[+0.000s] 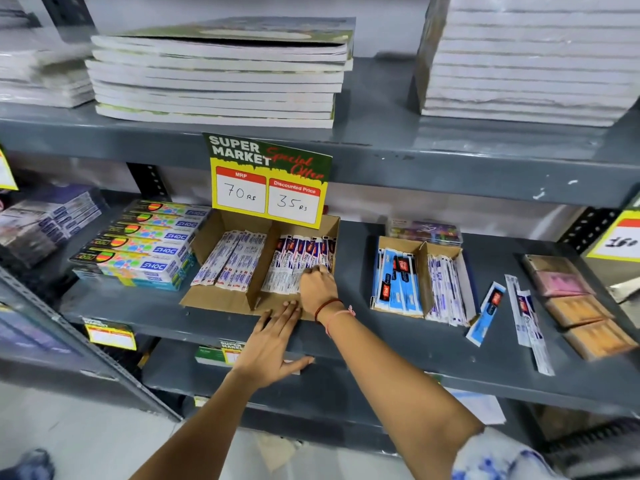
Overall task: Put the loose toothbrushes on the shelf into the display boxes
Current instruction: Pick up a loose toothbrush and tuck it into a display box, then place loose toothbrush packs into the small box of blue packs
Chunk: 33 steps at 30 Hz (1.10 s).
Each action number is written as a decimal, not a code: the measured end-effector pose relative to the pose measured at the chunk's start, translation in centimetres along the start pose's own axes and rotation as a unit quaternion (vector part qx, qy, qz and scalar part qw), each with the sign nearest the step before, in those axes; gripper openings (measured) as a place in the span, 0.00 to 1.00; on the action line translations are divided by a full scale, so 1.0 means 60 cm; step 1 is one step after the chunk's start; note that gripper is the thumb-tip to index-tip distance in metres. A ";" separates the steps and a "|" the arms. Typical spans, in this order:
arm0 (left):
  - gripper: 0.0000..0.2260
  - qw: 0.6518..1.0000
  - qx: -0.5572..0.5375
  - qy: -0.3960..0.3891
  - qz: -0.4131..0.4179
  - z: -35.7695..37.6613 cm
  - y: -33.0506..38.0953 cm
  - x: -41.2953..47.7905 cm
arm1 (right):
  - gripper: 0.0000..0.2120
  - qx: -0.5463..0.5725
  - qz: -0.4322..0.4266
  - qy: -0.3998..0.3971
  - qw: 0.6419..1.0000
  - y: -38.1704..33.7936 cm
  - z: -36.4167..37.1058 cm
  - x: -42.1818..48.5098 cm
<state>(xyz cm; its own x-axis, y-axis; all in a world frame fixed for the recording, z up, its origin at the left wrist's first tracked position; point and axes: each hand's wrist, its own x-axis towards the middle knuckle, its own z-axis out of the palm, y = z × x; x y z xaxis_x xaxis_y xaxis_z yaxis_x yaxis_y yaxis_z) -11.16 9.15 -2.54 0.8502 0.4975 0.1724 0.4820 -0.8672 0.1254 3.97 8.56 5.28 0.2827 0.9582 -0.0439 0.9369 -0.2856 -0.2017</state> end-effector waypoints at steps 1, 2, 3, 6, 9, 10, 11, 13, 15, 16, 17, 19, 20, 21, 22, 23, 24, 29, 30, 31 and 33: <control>0.40 1.000 0.001 0.001 0.000 0.000 -0.001 -0.001 | 0.17 0.000 -0.002 0.003 1.000 0.000 -0.004 -0.002; 0.40 1.000 0.001 0.003 -0.001 0.000 -0.002 -0.001 | 0.19 0.006 -0.007 0.009 1.000 0.001 -0.006 -0.005; 0.40 1.000 -0.001 0.007 -0.001 0.000 -0.001 -0.001 | 0.20 0.014 -0.012 0.016 1.000 0.004 -0.010 -0.010; 0.39 1.000 -0.008 0.024 0.010 -0.001 0.007 0.002 | 0.19 0.052 -0.027 0.050 0.997 0.015 -0.029 -0.030; 0.38 0.998 -0.021 0.037 0.039 -0.002 0.029 0.014 | 0.18 0.103 -0.030 0.101 0.989 0.040 -0.059 -0.054; 0.37 0.998 -0.025 0.037 0.048 -0.002 0.039 0.020 | 0.18 0.114 -0.026 0.123 0.985 0.052 -0.069 -0.063; 0.37 0.997 -0.026 0.036 0.057 -0.001 0.048 0.026 | 0.17 0.121 -0.020 0.147 0.981 0.065 -0.076 -0.071; 0.37 0.997 -0.020 0.033 0.074 0.001 0.067 0.039 | 0.15 0.138 0.001 0.192 0.972 0.097 -0.090 -0.091; 0.37 0.996 -0.006 0.027 0.087 0.003 0.086 0.050 | 0.15 0.162 0.044 0.227 0.959 0.136 -0.102 -0.111; 0.37 0.995 -0.001 0.025 0.092 0.004 0.096 0.055 | 0.14 0.174 0.071 0.238 0.953 0.157 -0.108 -0.124; 0.37 0.995 0.004 0.023 0.094 0.004 0.103 0.059 | 0.13 0.184 0.097 0.248 0.946 0.177 -0.115 -0.133; 0.37 0.995 0.011 0.013 0.094 0.009 0.116 0.064 | 0.11 0.194 0.150 0.262 0.933 0.222 -0.125 -0.157; 0.37 0.996 0.015 0.007 0.091 0.011 0.120 0.065 | 0.10 0.194 0.179 0.267 0.927 0.245 -0.127 -0.169; 0.37 0.996 0.018 0.004 0.085 0.014 0.122 0.065 | 0.10 0.188 0.210 0.272 0.920 0.266 -0.128 -0.180; 0.37 0.997 0.021 0.002 0.079 0.016 0.122 0.064 | 0.08 0.179 0.239 0.272 0.915 0.286 -0.127 -0.190; 0.38 0.997 0.023 0.000 0.073 0.018 0.121 0.063 | 0.07 0.167 0.268 0.265 0.911 0.306 -0.125 -0.200; 0.38 0.997 0.024 0.000 0.068 0.019 0.120 0.061 | 0.07 0.160 0.299 0.254 0.906 0.326 -0.119 -0.207; 0.39 0.998 0.034 -0.015 0.052 0.022 0.119 0.056 | 0.11 0.190 0.435 0.207 0.856 0.386 -0.091 -0.225; 0.39 0.998 0.035 -0.019 0.050 0.022 0.121 0.056 | 0.12 0.199 0.450 0.197 0.848 0.388 -0.086 -0.225; 0.40 0.998 0.036 -0.021 0.047 0.023 0.123 0.056 | 0.13 0.206 0.462 0.185 0.843 0.387 -0.083 -0.225; 0.40 0.998 0.037 -0.028 0.043 0.023 0.126 0.058 | 0.15 0.215 0.484 0.164 0.832 0.382 -0.080 -0.223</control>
<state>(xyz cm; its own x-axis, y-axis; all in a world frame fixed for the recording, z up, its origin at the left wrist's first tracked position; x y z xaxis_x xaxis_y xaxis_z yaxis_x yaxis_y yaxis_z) -4.28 4.31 -2.35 0.8983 0.4214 0.1242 0.4200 -0.9067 0.0388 22.68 -10.86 5.93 0.9693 0.2062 -0.1343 0.0972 -0.8221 -0.5609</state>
